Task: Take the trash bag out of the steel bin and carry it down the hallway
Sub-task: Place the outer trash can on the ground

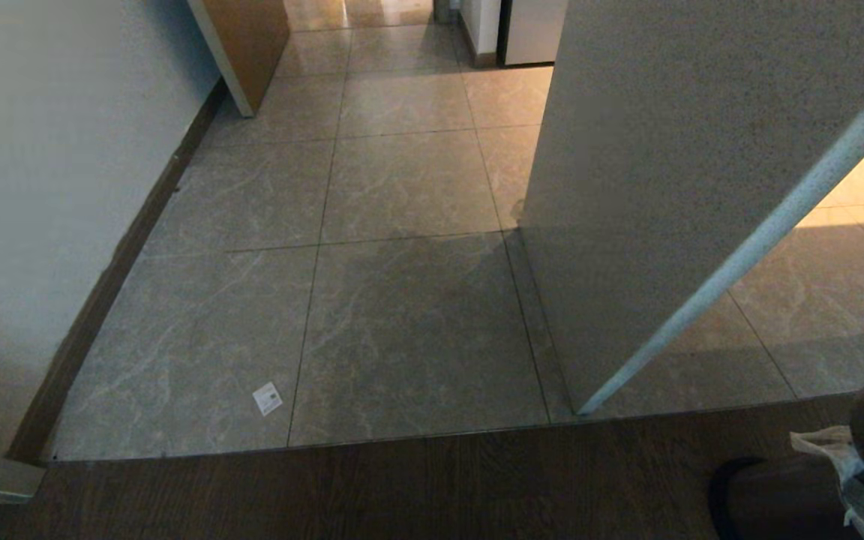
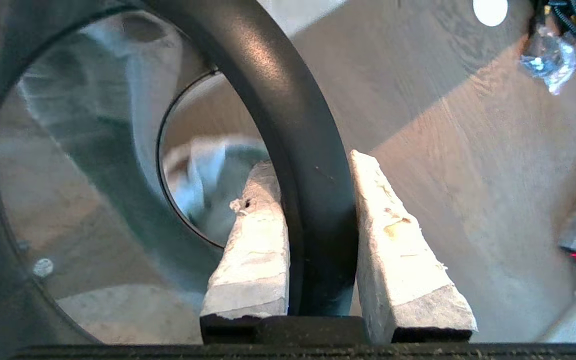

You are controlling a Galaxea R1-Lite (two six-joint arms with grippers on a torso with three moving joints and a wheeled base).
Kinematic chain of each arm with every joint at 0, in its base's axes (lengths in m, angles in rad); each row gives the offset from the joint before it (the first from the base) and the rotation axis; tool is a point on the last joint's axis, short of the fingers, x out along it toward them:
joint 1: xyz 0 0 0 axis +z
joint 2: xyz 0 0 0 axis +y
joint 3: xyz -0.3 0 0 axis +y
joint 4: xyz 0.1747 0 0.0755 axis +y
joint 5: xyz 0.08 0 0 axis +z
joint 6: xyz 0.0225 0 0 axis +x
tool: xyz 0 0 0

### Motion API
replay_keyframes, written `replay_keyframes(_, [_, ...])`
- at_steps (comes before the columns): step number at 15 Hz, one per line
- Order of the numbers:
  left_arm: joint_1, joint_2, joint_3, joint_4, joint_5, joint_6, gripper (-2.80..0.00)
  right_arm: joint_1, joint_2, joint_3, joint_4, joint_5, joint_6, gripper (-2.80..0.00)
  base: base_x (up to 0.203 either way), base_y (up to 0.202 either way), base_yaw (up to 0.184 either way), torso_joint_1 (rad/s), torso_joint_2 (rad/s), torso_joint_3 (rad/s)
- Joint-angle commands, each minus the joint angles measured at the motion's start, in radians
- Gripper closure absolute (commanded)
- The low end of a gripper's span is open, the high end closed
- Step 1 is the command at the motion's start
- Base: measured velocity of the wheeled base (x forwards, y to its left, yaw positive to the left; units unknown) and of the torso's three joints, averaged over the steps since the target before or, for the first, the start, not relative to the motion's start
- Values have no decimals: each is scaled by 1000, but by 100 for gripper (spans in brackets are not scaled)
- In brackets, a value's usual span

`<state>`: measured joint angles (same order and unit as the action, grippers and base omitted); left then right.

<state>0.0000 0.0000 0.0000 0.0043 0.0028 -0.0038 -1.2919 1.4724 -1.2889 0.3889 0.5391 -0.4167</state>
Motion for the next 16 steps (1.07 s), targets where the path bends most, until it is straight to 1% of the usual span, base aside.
replay_keyframes(1, [0, 0, 0, 0, 0, -1, 0, -3, 168, -150, 7, 3, 62, 0, 0, 0, 0, 0, 0, 0])
replay_keyframes(3, [0, 0, 0, 0, 0, 1, 0, -33, 278, -291, 9, 2, 134, 0, 0, 0, 0, 0, 0, 0])
replay_keyframes(4, [0, 0, 0, 0, 0, -1, 0, -72, 320, -345, 5, 3, 174, 0, 0, 0, 0, 0, 0, 0])
replay_keyframes(5, [0, 0, 0, 0, 0, -1, 0, -137, 356, -380, -6, 5, 200, 0, 0, 0, 0, 0, 0, 0])
replay_keyframes(6, [0, 0, 0, 0, 0, -1, 0, -190, 397, -394, -25, 5, 211, 0, 0, 0, 0, 0, 0, 0])
replay_keyframes(7, [0, 0, 0, 0, 0, -1, 0, -224, 447, -392, -62, 0, 213, 0, 0, 0, 0, 0, 0, 0])
replay_keyframes(9, [0, 0, 0, 0, 0, -1, 0, -242, 563, -406, -158, -30, 219, 0, 0, 0, 0, 0, 0, 0])
replay_keyframes(11, [0, 0, 0, 0, 0, 0, 0, -247, 699, -457, -255, -63, 235, 0, 0, 0, 0, 0, 0, 0])
replay_keyframes(14, [0, 0, 0, 0, 0, -1, 0, -257, 828, -479, -291, -79, 247, 0, 0, 0, 0, 0, 0, 0])
replay_keyframes(16, [0, 0, 0, 0, 0, -1, 0, -288, 919, -489, -295, -83, 247, 0, 0, 0, 0, 0, 0, 0])
